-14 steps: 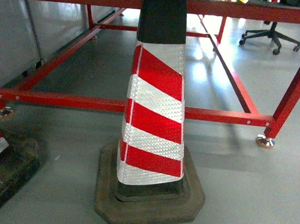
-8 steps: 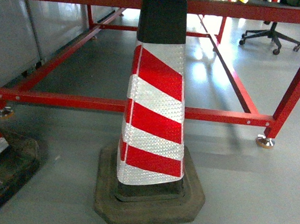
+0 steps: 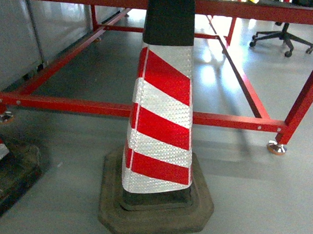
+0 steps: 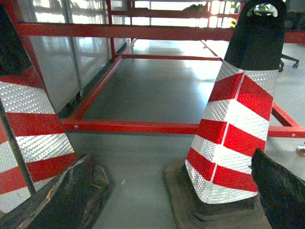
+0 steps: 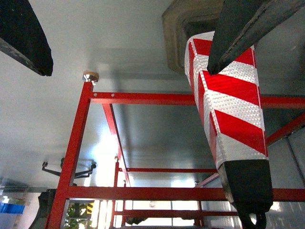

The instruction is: Pick blue part to blue bin on bottom shelf

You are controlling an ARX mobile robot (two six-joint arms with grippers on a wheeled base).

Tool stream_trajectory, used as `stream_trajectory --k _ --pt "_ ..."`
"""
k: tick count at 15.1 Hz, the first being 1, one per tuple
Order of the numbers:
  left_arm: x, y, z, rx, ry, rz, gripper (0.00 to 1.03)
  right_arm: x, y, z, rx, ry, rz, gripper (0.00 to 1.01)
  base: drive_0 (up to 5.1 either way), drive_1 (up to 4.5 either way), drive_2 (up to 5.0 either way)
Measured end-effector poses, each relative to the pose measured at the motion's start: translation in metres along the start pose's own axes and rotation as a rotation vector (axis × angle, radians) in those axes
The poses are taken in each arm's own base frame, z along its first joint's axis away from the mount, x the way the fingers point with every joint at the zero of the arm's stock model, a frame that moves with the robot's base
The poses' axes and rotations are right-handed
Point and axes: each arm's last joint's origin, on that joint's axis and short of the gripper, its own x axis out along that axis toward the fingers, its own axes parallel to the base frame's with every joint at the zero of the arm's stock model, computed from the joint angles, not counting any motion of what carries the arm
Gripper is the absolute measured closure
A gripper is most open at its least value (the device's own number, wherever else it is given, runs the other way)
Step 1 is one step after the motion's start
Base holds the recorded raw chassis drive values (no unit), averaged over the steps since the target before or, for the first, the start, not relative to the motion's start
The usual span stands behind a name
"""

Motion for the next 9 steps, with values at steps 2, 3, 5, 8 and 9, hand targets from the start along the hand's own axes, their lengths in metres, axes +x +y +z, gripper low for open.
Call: stream_trajectory --k 2,3,5,8,9 --pt "0.0000 0.0000 0.0000 0.000 0.000 0.000 0.05 0.0000 0.0000 0.0000 0.000 0.000 0.000 0.03 0.0 0.00 0.0" --pt "0.0000 0.0000 0.0000 0.000 0.000 0.000 0.05 0.0000 0.0000 0.0000 0.000 0.000 0.000 0.03 0.0 0.00 0.0" --pt "0.0000 0.0000 0.0000 0.000 0.000 0.000 0.05 0.0000 0.0000 0.0000 0.000 0.000 0.000 0.03 0.0 0.00 0.0" --pt "0.0000 0.0000 0.0000 0.000 0.000 0.000 0.05 0.0000 0.0000 0.0000 0.000 0.000 0.000 0.03 0.0 0.00 0.0" --pt "0.0000 0.0000 0.0000 0.000 0.000 0.000 0.05 0.0000 0.0000 0.0000 0.000 0.000 0.000 0.03 0.0 0.00 0.0"
